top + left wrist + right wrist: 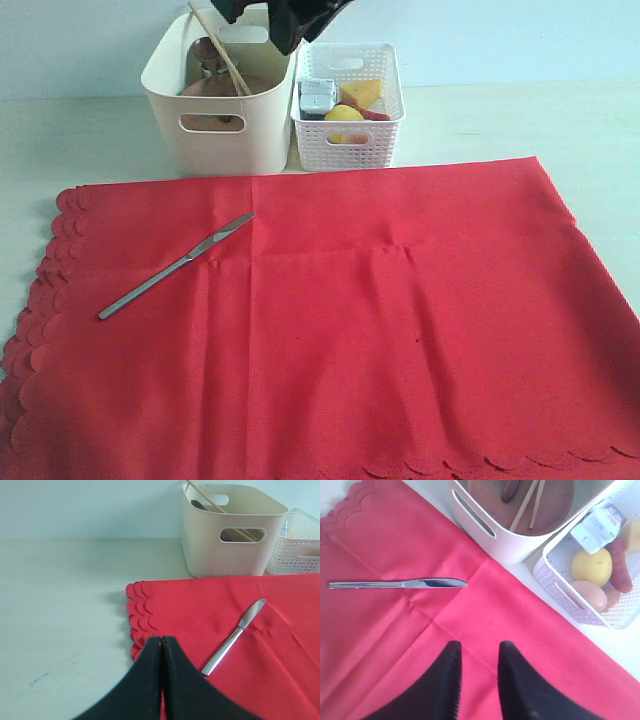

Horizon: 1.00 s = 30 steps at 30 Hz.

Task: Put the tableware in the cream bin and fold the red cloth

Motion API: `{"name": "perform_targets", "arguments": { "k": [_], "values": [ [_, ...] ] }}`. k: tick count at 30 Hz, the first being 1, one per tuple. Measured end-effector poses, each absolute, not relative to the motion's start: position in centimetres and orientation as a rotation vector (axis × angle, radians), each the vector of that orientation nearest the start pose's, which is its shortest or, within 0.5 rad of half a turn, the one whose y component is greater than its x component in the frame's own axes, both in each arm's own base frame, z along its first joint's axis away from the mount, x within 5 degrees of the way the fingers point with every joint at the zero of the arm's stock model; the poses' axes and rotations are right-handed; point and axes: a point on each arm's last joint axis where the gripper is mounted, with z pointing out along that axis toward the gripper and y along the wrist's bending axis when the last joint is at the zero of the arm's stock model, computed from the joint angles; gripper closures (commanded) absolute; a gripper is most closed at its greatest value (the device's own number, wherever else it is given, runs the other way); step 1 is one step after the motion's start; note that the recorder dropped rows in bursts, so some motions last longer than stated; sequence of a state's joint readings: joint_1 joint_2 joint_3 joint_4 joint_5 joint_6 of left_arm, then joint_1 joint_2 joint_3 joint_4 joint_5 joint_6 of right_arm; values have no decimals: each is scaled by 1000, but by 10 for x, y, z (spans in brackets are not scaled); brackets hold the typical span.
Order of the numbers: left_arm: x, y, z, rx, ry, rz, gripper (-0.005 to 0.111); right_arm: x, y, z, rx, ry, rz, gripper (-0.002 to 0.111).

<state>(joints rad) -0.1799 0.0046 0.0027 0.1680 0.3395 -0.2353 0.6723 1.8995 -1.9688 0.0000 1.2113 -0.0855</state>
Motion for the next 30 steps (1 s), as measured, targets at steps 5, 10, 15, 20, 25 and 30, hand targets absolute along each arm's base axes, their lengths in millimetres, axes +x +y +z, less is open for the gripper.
{"name": "perform_targets", "arguments": {
  "k": [5,10,15,20,25,30],
  "values": [
    [54,-5,182,55,1827,-130,105,313,249,386,-990,2383,210,107],
    [54,-5,182,55,1827,-130,105,297,237,414,-974,2314,227,108],
    [54,-5,182,55,1827,-130,105,279,222,441,-953,2245,245,108],
    [54,-5,182,55,1827,-130,105,260,205,468,-920,2170,240,108],
    [54,-5,182,55,1827,-130,105,235,182,498,-879,2082,230,108],
    [54,-5,182,55,1827,-130,105,208,159,523,-838,1998,232,108]
  ]
}}
